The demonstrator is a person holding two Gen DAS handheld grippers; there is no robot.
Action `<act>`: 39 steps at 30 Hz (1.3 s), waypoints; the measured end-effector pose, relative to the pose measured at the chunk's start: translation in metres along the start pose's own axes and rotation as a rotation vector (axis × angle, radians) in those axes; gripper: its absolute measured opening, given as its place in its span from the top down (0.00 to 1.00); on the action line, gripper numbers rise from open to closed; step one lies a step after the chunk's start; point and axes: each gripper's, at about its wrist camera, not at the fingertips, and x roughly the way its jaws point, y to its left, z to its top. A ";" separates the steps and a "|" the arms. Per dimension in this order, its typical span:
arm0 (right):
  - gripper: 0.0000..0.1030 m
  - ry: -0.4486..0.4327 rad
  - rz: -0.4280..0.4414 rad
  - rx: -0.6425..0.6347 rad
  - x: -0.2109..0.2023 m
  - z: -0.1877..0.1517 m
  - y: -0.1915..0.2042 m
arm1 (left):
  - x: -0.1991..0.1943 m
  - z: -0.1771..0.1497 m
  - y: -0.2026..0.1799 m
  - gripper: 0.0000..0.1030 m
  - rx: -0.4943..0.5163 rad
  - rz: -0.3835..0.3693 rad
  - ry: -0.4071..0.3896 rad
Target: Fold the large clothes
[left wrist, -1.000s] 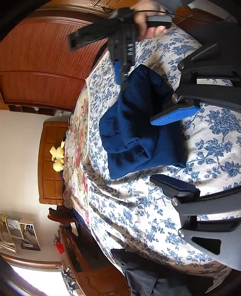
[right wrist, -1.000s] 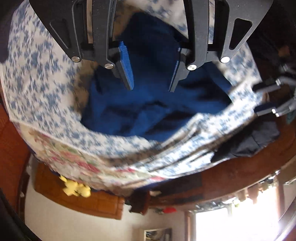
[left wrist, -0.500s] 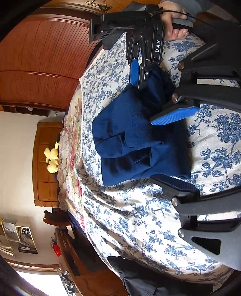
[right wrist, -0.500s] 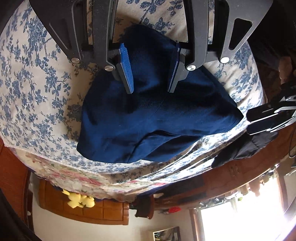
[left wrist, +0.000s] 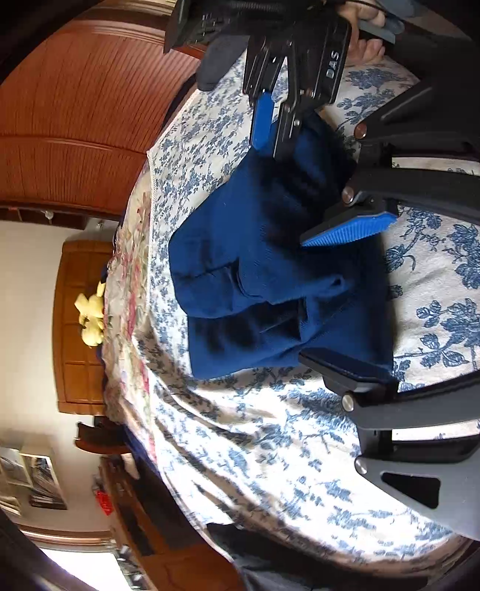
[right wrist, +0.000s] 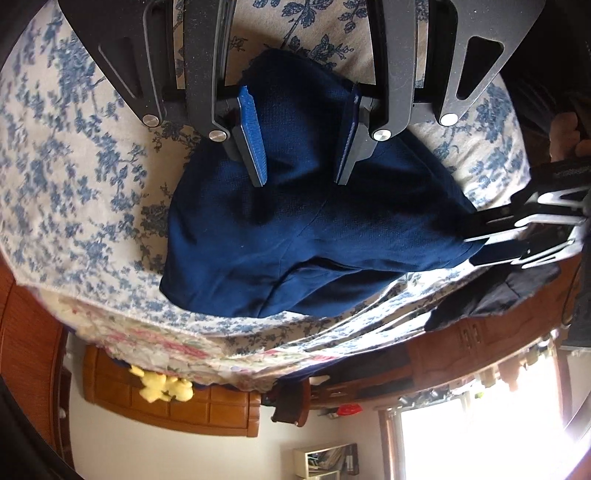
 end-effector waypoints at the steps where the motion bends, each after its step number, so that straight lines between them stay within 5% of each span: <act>1: 0.63 0.002 -0.003 -0.002 -0.002 0.002 0.000 | 0.001 0.001 0.002 0.58 -0.008 -0.017 -0.003; 3: 0.60 0.013 0.003 0.014 -0.007 0.006 -0.004 | 0.002 0.002 0.003 0.69 -0.013 -0.043 -0.003; 4: 0.56 0.016 0.002 0.022 -0.010 0.007 -0.006 | 0.002 0.003 0.002 0.86 -0.012 -0.055 -0.003; 7: 0.55 0.014 0.000 0.032 -0.022 0.008 -0.012 | -0.004 0.006 -0.004 0.96 0.007 -0.067 -0.026; 9: 0.55 0.002 0.026 0.038 -0.030 0.010 -0.017 | -0.013 0.011 -0.005 0.96 0.012 -0.038 -0.068; 11: 0.72 0.001 0.053 0.046 -0.033 0.013 -0.019 | -0.021 0.017 0.003 0.96 -0.011 -0.012 -0.105; 14: 0.85 0.001 0.096 0.048 -0.032 0.018 -0.016 | -0.025 0.023 0.025 0.96 -0.046 0.034 -0.109; 21: 0.85 0.001 0.131 0.009 -0.017 0.030 0.003 | -0.013 0.007 0.045 0.96 -0.079 0.049 -0.022; 26: 0.84 0.138 0.160 -0.034 0.013 0.013 0.003 | -0.013 -0.008 0.037 0.95 -0.058 0.045 0.018; 33: 0.85 0.097 0.193 -0.025 -0.004 0.020 -0.018 | -0.031 -0.010 0.038 0.88 -0.069 0.066 -0.017; 39: 0.79 0.075 0.146 -0.071 0.008 0.054 -0.038 | -0.053 -0.002 0.051 0.70 -0.084 0.097 -0.079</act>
